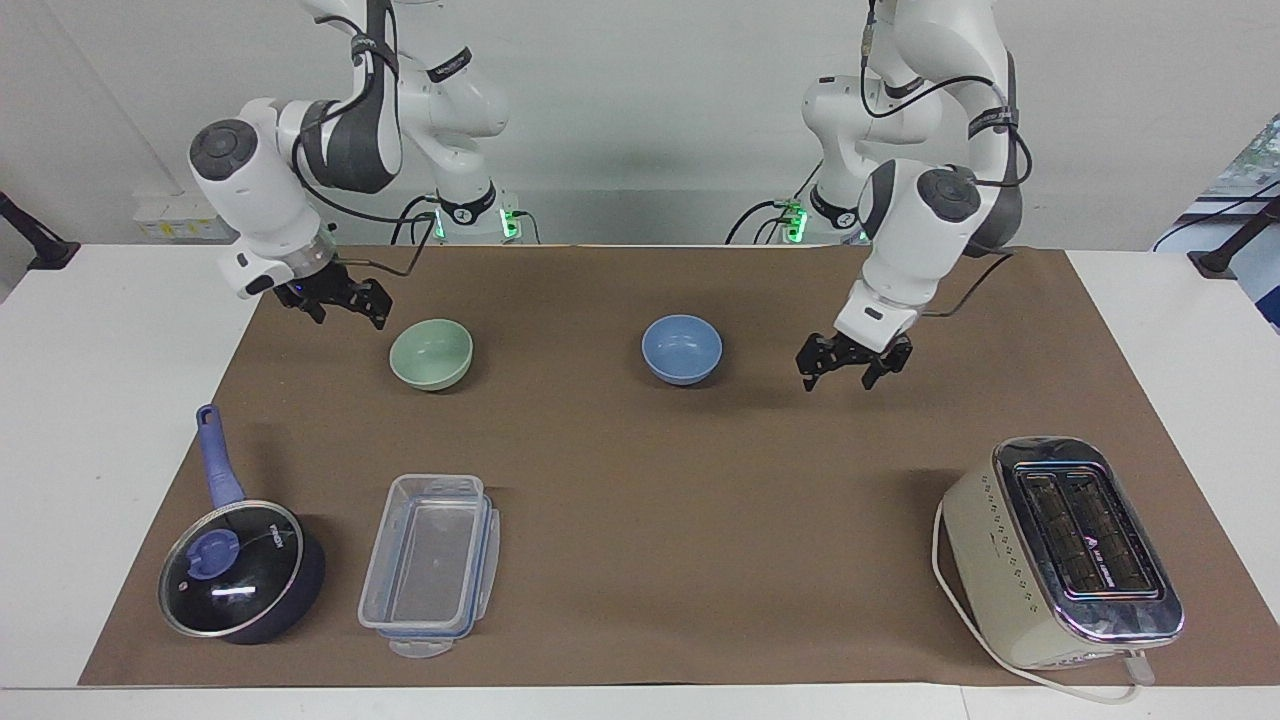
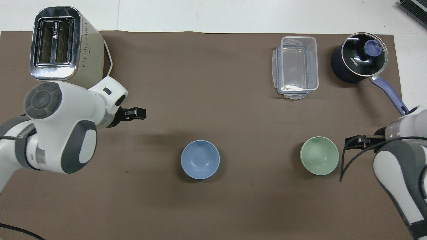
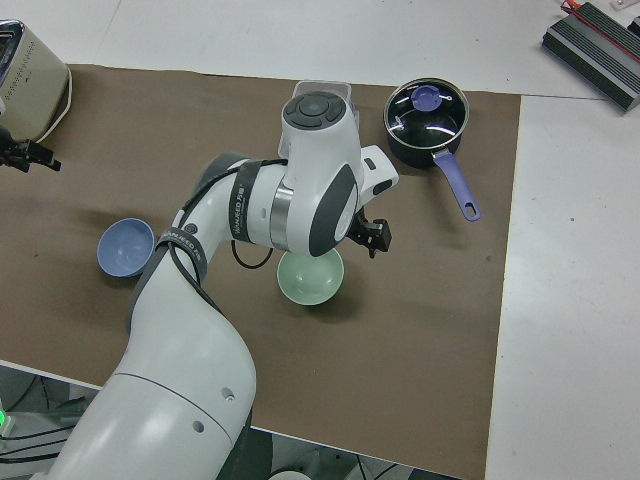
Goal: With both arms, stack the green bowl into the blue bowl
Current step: 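Release the blue bowl while the right gripper grasps the green bowl rim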
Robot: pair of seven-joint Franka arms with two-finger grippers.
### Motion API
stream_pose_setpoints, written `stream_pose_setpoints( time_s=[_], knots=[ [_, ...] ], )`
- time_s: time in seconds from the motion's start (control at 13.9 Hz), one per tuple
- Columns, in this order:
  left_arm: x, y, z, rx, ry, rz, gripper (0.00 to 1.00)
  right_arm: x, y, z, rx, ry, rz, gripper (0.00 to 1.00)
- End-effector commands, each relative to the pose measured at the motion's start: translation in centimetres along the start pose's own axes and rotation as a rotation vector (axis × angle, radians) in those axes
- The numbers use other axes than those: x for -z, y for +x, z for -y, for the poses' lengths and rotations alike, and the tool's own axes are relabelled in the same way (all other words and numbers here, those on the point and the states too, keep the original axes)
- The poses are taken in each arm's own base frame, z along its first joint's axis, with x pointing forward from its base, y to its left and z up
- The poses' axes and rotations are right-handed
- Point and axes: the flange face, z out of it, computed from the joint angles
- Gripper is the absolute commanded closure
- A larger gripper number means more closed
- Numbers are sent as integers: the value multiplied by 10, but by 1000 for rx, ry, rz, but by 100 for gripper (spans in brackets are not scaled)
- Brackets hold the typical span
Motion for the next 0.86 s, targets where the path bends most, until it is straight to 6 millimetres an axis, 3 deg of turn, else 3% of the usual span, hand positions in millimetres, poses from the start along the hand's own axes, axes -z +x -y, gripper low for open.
stream_pose_setpoints(
  time_s=[0.0,0.07,0.22,0.43,0.79],
  knots=[
    [28,16,33,-25,5,25,0,-39,-22,-1,12,15,4,0],
    [36,21,44,-33,6,32,0,-53,-24,0,15,15,0,1],
    [52,28,71,-46,7,29,0,-64,-26,3,18,22,-2,6],
    [74,33,89,-71,25,19,0,-77,-20,5,17,33,-5,9],
    [100,27,116,-71,56,9,0,-84,-17,9,17,41,-5,39]
  ],
)
